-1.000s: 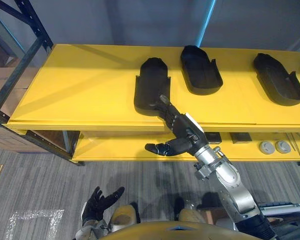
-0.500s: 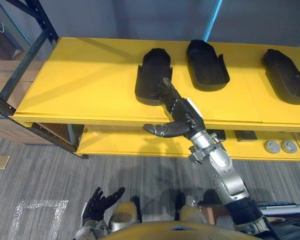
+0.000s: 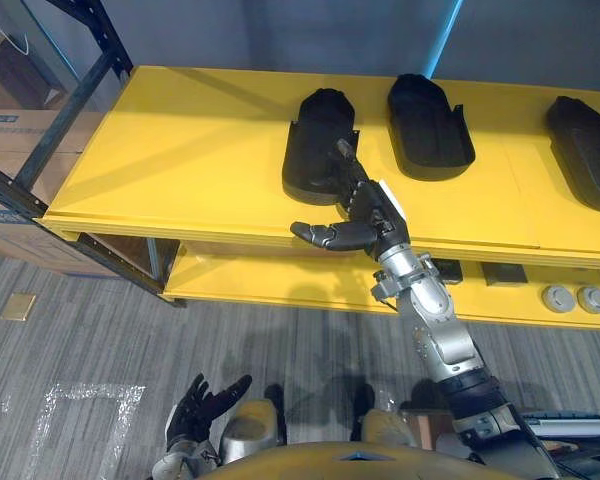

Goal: Walk over and take three plastic housings, then place them on the shelf

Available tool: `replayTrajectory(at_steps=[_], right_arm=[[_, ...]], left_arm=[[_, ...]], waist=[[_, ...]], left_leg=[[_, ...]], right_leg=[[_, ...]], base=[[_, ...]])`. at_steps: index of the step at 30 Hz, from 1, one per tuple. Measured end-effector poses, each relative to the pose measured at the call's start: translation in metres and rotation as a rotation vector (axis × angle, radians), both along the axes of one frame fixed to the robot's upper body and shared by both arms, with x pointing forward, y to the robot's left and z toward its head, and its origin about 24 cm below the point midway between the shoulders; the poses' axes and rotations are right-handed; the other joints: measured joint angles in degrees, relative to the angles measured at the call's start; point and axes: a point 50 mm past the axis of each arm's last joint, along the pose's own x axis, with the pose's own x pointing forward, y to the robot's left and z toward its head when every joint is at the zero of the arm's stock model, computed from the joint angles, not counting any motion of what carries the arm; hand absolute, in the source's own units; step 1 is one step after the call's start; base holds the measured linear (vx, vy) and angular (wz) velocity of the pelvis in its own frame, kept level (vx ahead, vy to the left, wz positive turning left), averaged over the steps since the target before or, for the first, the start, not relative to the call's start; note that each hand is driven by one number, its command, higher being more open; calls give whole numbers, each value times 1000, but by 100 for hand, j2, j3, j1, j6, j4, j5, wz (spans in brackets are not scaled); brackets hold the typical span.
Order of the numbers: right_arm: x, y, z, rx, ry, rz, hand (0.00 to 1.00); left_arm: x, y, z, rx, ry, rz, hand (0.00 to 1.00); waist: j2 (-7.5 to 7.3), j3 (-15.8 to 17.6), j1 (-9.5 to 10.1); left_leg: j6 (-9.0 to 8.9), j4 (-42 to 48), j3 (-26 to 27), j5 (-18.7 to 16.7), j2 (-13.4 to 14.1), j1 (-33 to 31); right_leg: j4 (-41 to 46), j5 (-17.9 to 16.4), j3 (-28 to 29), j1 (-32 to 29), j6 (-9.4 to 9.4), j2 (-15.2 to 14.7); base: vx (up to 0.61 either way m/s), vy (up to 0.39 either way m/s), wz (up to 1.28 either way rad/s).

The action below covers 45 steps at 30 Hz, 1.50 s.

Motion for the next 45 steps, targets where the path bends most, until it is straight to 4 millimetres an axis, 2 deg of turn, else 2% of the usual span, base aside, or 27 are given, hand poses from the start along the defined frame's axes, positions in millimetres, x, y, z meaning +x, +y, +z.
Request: replayTrajectory(at_steps=[4,6,8,10,12,15,19,26,29,32,36,40,45], right_arm=[[0,-2,5,13,-39,-8,100],[-2,-3,15,21,-81,-30,100],[-4,-6,33,20,-164,-58,100],[-7,-9,63,36,-294,-80,100],[-8,-13,83,40,-379,-113,100],[-5,-18,100,37,-438,-169,100],[8,-23,95,-17,-359,-203,100],[55,-42,47,-142,-32,-297,100],[71,-48,42,-167,27,-326,100],[75,-54,49,-184,11,-342,100],[84,-51,69,-179,-37,-351,100],[89,-50,92,-181,-103,-341,100],[90,-51,102,-207,-130,-312,100]], left_arm=[[0,0,0,-2,-2,0,100],[0,0,0,-3,-2,0,100],[0,0,0,-2,-3,2,100],[0,1,0,-1,-3,4,100],[0,1,0,0,-4,4,100],[0,3,1,4,-7,9,100],[0,4,1,6,-7,14,100],[0,4,1,1,-3,9,100],[-1,4,0,-3,0,3,100],[0,1,0,-10,1,-13,100],[0,-4,-2,-29,14,-26,100],[10,-10,-1,-52,-10,-58,100],[20,-12,2,-59,-34,-74,100]], waist=[[-1,0,-5],[-3,2,-5],[-9,5,-8],[-34,19,-22],[-53,25,-25],[-91,44,-30],[-100,44,-15],[-95,46,39],[-75,58,91],[-18,92,155],[109,176,168],[270,398,168],[317,640,175]], left_leg=[[-1,-12,0,-1,4,5],[-4,-14,6,-3,6,5],[-9,-3,18,-7,11,11],[-24,15,38,-19,24,18],[-37,29,52,-30,37,25],[-49,33,65,-38,57,67],[-67,25,76,-50,94,103],[-66,32,26,-38,100,111],[-63,51,2,-28,95,109],[-63,75,-65,-29,88,95],[-63,135,-132,-27,90,61],[-55,148,-137,20,89,-59],[-70,108,-147,138,92,-207]], right_leg=[[-5,0,0,6,0,3],[-9,1,4,6,0,5],[-13,2,15,5,0,10],[-17,6,36,6,1,23],[-17,8,49,11,0,32],[-35,15,56,60,-10,53],[-119,55,61,138,-28,96],[-123,56,14,177,-27,107],[-124,57,-4,185,-27,106],[-125,57,-69,218,-27,102],[-120,56,-139,253,-27,102],[-21,57,-138,105,-28,83],[91,58,-138,-125,-37,79]], base=[[-8,0,0],[0,0,0],[-6,0,-2],[-13,-1,-5],[-16,-2,-5],[-20,-5,-4],[-15,-6,-3],[-16,-1,2],[-3,2,2],[-14,0,12],[-42,-4,8],[-90,0,2],[-40,-11,2]])
